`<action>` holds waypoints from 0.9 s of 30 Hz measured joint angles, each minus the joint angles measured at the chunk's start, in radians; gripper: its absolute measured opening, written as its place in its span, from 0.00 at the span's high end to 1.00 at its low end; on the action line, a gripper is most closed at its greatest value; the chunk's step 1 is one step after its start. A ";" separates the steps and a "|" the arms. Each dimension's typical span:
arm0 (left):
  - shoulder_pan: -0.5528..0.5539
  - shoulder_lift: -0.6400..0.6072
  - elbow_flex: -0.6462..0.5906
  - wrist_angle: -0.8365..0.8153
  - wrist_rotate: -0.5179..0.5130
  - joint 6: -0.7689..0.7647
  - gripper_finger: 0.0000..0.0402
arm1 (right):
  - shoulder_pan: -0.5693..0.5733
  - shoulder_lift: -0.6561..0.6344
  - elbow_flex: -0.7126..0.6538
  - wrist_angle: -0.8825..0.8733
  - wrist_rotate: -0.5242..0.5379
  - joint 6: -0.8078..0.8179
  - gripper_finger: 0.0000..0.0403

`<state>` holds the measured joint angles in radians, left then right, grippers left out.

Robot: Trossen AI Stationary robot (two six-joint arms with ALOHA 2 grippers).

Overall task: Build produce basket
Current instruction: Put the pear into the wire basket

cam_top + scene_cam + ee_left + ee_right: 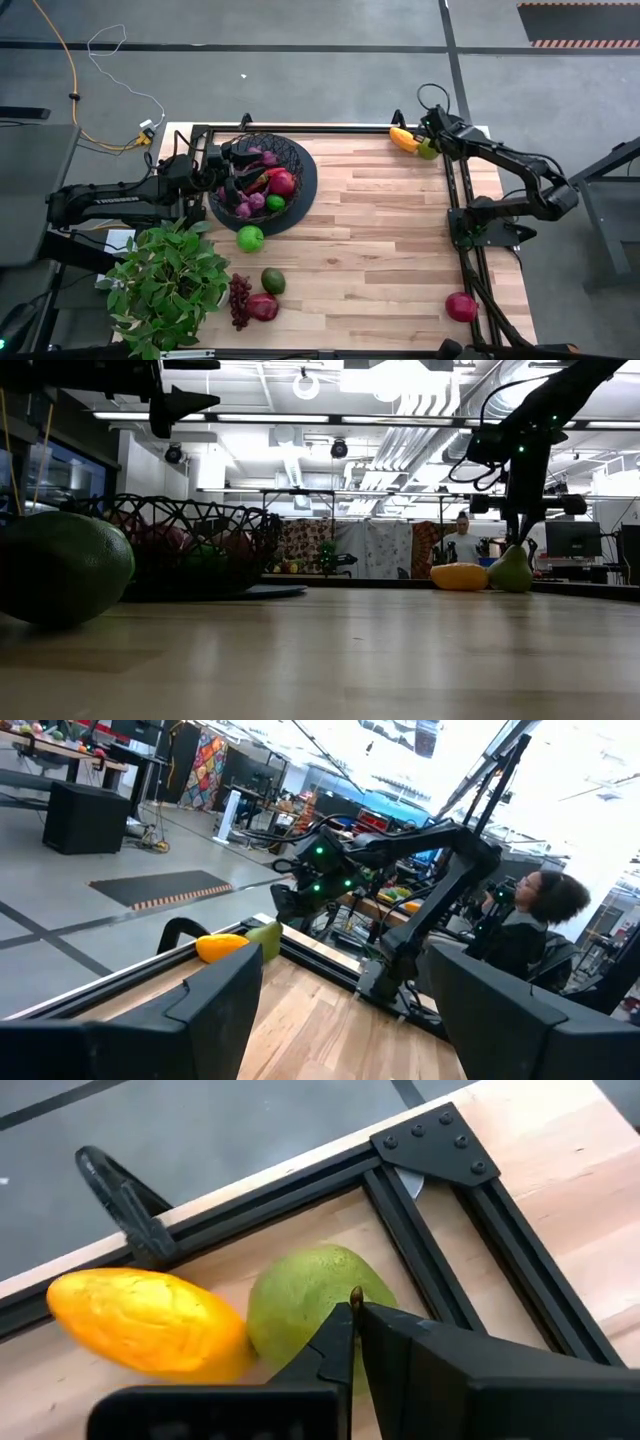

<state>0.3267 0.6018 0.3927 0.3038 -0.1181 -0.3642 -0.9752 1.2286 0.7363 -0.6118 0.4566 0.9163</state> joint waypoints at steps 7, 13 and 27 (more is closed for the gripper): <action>0.000 0.000 0.000 0.000 0.002 0.000 0.33 | 0.000 -0.135 -0.001 0.022 -0.005 -0.077 1.00; 0.000 0.000 0.000 0.000 0.002 0.000 0.33 | 0.000 -0.315 -0.001 0.080 -0.071 -0.210 1.00; -0.001 0.029 0.033 0.014 -0.043 -0.078 0.33 | 0.262 -0.548 0.001 0.364 -0.514 -0.401 1.00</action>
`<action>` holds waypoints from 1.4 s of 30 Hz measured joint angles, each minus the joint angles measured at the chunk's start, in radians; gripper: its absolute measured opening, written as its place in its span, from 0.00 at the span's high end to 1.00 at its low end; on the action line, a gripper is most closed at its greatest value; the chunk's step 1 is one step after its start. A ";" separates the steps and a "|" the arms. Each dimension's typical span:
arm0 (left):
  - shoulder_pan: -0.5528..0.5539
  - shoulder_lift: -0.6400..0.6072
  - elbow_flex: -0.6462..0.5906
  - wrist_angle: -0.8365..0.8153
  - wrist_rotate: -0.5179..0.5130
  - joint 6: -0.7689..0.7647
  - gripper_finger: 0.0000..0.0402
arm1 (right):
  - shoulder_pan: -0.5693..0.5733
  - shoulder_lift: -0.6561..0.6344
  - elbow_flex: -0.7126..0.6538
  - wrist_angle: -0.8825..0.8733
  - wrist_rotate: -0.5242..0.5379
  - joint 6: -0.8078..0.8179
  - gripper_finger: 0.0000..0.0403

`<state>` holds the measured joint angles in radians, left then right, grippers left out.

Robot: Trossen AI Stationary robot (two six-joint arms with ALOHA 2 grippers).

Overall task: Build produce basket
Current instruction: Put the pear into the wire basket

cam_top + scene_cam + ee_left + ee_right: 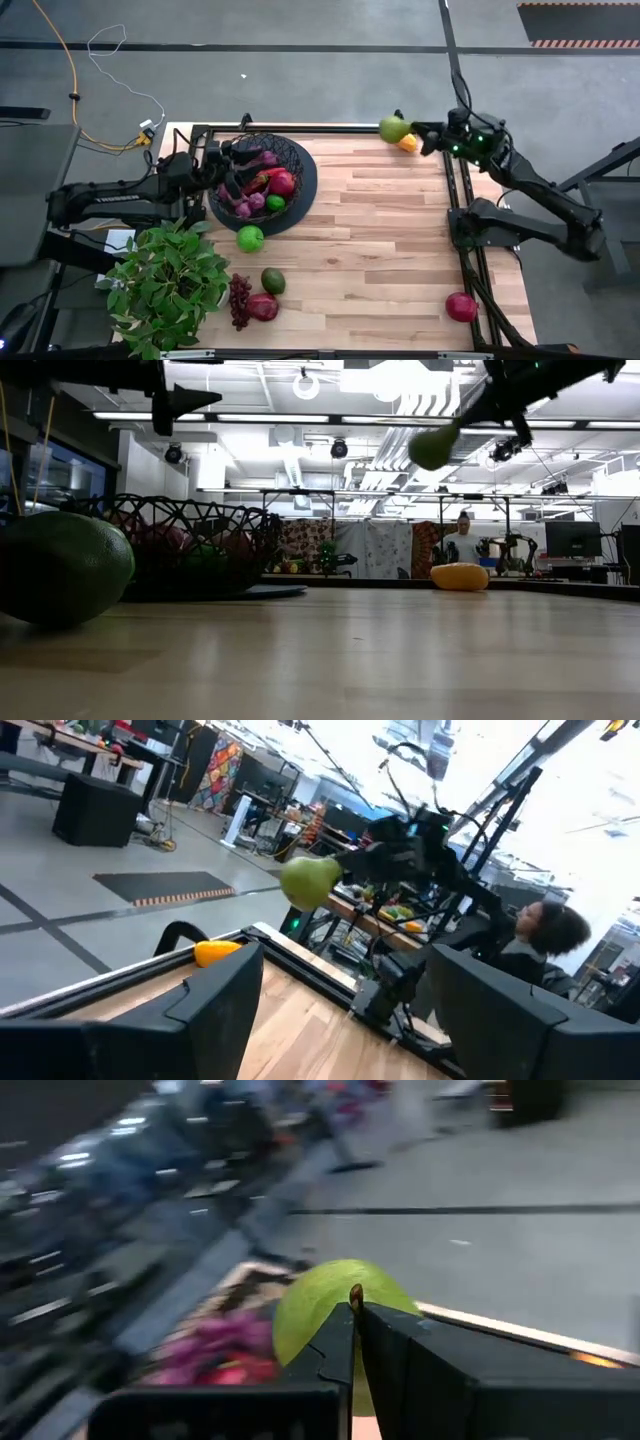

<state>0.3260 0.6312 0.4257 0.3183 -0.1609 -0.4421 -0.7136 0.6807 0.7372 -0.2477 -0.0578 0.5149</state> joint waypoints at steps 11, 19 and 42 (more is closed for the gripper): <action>0.000 0.194 0.166 -0.017 0.082 0.254 0.33 | 0.429 0.136 0.001 0.271 0.012 -0.094 1.00; 0.000 0.229 0.175 -0.015 0.117 0.270 0.33 | 0.548 0.252 0.001 0.377 0.021 -0.139 1.00; 0.000 0.191 0.174 0.072 0.127 0.160 0.33 | 0.550 0.337 0.001 0.475 0.061 -0.060 1.00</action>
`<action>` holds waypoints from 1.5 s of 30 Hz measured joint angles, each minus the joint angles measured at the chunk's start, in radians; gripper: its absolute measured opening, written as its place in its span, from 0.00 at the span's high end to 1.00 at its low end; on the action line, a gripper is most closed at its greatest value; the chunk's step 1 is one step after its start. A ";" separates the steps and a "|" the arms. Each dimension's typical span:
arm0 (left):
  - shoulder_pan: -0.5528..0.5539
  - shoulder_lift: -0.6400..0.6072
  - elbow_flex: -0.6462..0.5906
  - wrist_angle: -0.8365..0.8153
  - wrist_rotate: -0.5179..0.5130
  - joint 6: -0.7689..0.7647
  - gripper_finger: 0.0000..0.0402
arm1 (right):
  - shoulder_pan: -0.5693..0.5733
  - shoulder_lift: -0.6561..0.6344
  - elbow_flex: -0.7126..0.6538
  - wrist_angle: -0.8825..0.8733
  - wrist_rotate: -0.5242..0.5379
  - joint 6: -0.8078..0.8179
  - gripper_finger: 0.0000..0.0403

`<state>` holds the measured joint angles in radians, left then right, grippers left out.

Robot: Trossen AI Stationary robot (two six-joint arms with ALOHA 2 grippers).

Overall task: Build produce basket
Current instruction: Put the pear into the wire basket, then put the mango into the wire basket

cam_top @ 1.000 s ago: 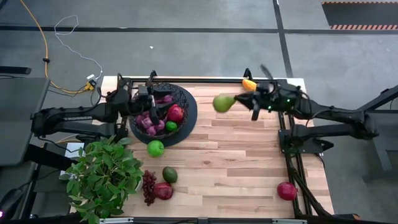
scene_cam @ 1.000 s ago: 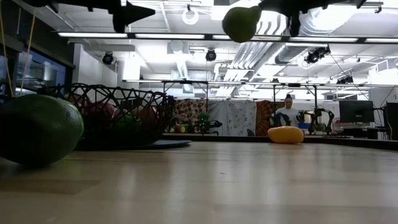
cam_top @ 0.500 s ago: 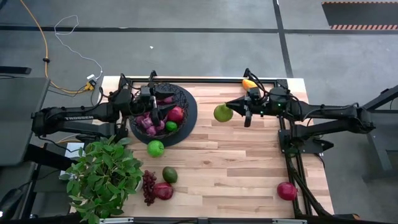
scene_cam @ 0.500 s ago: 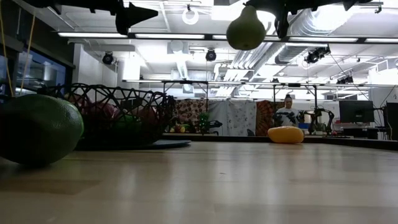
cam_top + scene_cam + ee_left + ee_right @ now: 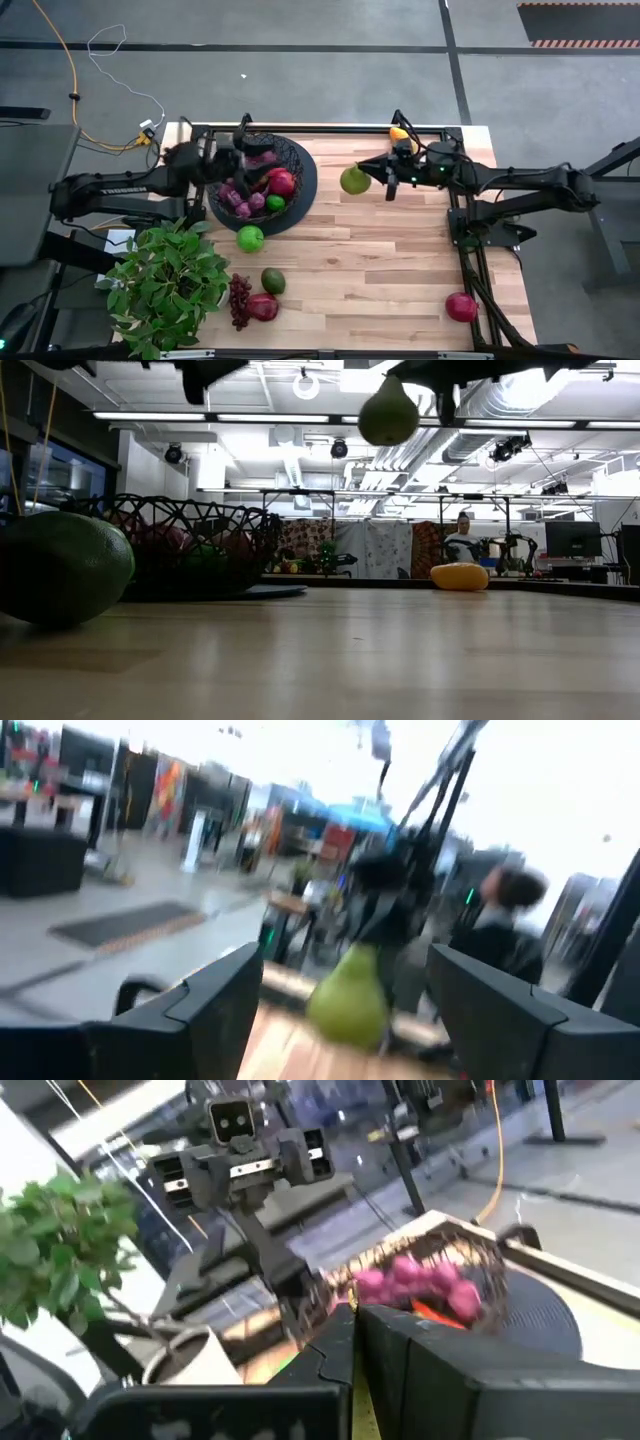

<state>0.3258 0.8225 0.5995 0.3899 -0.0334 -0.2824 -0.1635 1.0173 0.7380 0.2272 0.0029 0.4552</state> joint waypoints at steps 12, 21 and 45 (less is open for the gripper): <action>0.001 -0.133 0.000 0.026 -0.024 0.024 0.33 | -0.033 0.422 0.275 0.214 -0.157 -0.051 1.00; 0.001 -0.134 0.000 0.026 -0.024 0.022 0.33 | -0.047 0.805 0.629 0.266 -0.195 -0.117 1.00; 0.001 -0.177 0.001 0.013 -0.023 0.050 0.33 | -0.206 0.997 1.019 -0.305 -0.406 -0.307 1.00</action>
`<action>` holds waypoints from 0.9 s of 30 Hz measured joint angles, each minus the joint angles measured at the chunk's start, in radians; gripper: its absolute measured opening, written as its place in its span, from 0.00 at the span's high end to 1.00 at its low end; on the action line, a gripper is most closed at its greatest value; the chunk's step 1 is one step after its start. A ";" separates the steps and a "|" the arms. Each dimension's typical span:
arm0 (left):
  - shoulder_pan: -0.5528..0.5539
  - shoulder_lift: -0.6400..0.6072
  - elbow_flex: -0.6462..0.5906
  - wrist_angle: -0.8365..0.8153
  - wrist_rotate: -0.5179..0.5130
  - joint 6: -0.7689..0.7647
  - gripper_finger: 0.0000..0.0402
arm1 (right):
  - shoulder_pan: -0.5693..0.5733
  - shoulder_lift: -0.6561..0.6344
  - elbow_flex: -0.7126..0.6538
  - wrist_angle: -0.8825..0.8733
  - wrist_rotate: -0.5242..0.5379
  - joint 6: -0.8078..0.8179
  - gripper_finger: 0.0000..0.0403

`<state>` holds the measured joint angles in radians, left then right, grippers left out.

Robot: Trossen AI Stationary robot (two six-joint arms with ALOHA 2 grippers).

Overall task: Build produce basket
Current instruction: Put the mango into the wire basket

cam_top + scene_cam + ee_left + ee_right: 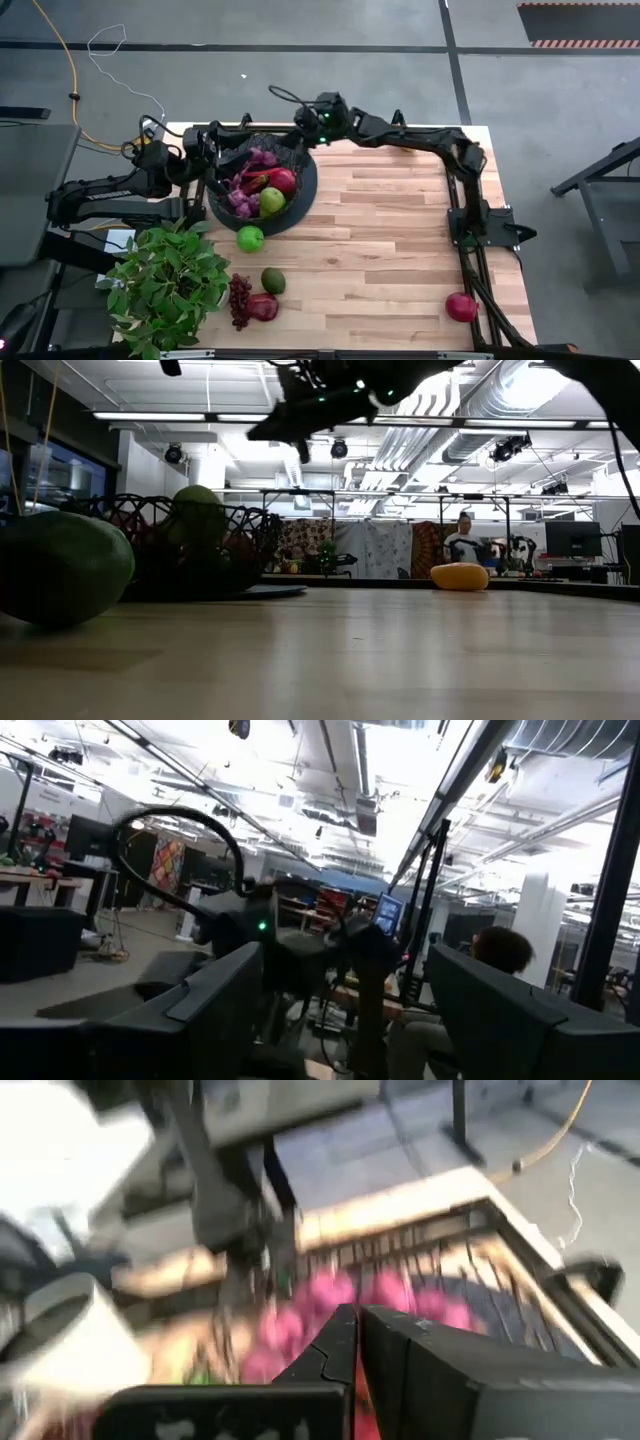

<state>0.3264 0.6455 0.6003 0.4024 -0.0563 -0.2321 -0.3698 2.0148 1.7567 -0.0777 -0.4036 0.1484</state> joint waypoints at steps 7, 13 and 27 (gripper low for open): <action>0.000 0.002 0.000 -0.062 -0.005 0.000 0.33 | -0.046 -0.298 -0.375 -0.109 -0.003 -0.078 1.00; 0.000 0.017 0.000 -0.085 -0.008 0.000 0.33 | -0.036 -0.685 -0.831 0.220 0.010 0.134 1.00; 0.000 0.095 0.000 -0.092 0.013 0.026 0.36 | 0.099 -1.108 -1.176 0.581 0.277 0.158 1.00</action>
<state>0.3264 0.7403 0.6003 0.3107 -0.0429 -0.2062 -0.2707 0.9067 0.5812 0.5029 -0.1268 0.3061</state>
